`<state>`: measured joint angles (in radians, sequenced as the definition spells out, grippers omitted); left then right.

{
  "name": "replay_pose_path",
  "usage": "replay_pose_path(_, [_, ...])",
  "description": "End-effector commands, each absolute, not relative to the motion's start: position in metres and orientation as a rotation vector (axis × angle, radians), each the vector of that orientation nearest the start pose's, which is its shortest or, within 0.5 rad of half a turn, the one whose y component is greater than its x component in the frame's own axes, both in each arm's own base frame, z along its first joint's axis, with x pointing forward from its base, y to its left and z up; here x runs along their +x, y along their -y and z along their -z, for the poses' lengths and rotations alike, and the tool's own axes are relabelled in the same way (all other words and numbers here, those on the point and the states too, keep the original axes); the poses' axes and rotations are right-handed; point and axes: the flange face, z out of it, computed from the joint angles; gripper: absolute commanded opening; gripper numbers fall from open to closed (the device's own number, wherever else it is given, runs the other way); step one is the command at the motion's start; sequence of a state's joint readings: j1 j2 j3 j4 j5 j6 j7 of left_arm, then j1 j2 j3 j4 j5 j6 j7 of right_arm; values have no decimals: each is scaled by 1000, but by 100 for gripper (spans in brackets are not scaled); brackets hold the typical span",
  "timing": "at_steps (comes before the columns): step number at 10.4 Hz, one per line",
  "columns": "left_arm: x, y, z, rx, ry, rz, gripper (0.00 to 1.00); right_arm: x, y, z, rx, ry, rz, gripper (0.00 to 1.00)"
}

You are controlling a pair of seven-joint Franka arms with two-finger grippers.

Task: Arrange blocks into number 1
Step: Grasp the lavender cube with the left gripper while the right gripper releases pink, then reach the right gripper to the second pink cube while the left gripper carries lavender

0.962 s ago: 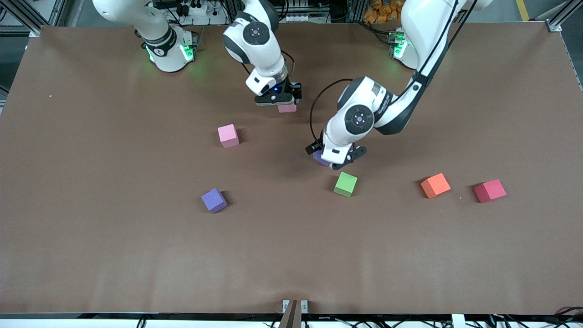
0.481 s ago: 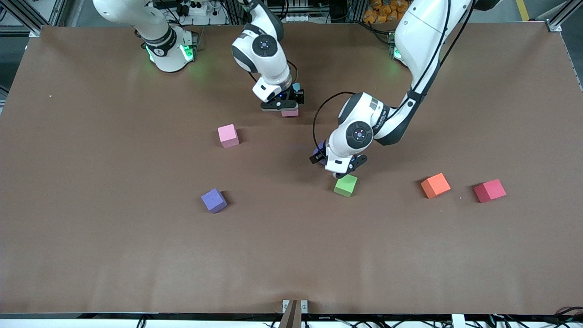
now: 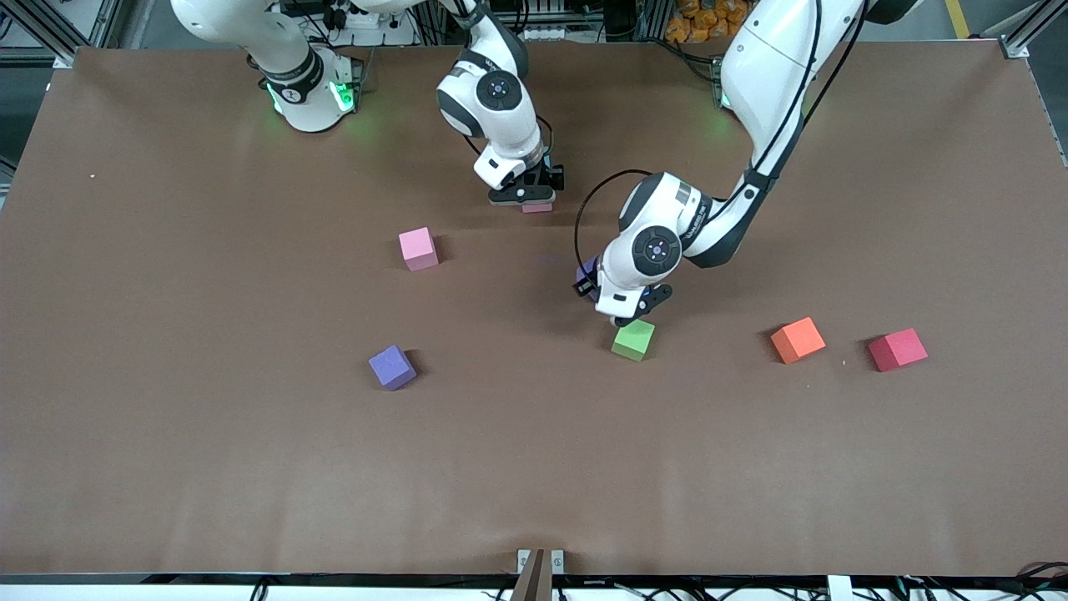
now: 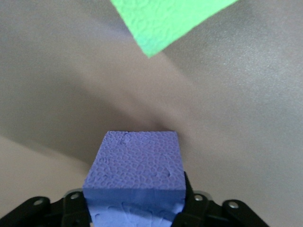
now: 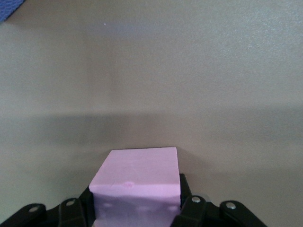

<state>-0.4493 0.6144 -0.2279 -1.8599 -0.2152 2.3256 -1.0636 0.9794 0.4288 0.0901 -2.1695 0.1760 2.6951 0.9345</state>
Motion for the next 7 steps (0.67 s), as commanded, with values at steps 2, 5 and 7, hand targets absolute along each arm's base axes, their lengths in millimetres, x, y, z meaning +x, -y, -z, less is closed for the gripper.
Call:
replay_pose_path(2, [490, 393, -206, -3103, 712, -379, 0, 303, -484, -252, -2952, -127, -30, 100])
replay_pose_path(5, [465, 419, -214, -3174, 369, -375, 0, 348, -427, -316, -2998, -31, -65, 100])
replay_pose_path(7, [446, 444, -216, -3182, 224, -344, 0, 386, -374, -317, -3014, 150, -78, 100])
